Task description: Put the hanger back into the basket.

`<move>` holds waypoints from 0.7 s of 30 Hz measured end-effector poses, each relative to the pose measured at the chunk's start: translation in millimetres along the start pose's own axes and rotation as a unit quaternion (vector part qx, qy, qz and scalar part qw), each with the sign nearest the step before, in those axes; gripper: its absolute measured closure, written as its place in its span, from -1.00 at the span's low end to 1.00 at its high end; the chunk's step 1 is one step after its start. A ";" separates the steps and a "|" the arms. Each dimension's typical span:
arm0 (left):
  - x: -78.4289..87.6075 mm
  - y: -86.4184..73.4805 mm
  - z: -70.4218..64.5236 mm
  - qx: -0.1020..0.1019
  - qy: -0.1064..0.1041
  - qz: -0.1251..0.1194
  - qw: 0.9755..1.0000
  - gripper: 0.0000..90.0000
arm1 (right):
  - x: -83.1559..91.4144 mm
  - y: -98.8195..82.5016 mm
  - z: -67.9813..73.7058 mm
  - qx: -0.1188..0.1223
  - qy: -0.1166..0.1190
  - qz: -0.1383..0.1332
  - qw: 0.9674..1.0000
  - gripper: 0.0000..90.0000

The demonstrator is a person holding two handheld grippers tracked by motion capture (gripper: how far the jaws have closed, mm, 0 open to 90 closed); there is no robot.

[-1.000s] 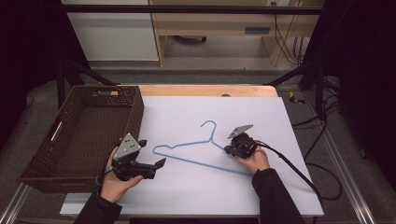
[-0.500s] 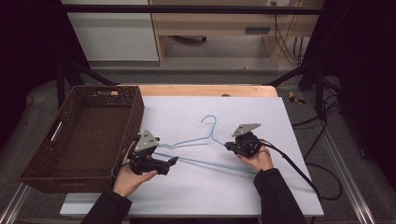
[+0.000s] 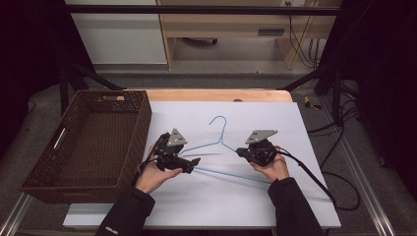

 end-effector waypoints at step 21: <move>-62.1 9.2 23.4 -0.054 0.010 0.073 0.996 -0.23 | 4.3 2.7 1.2 0.003 0.006 -0.008 1.000 0.95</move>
Point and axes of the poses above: each handheld gripper's, and its own axes: x roughly backward along the jaws, y roughly out of its top, z roughly to its left, the point moved 1 cm from there along -x, roughly forward along the jaws, and after that the axes turned 2 degrees about -y, right-handed, at the moved point
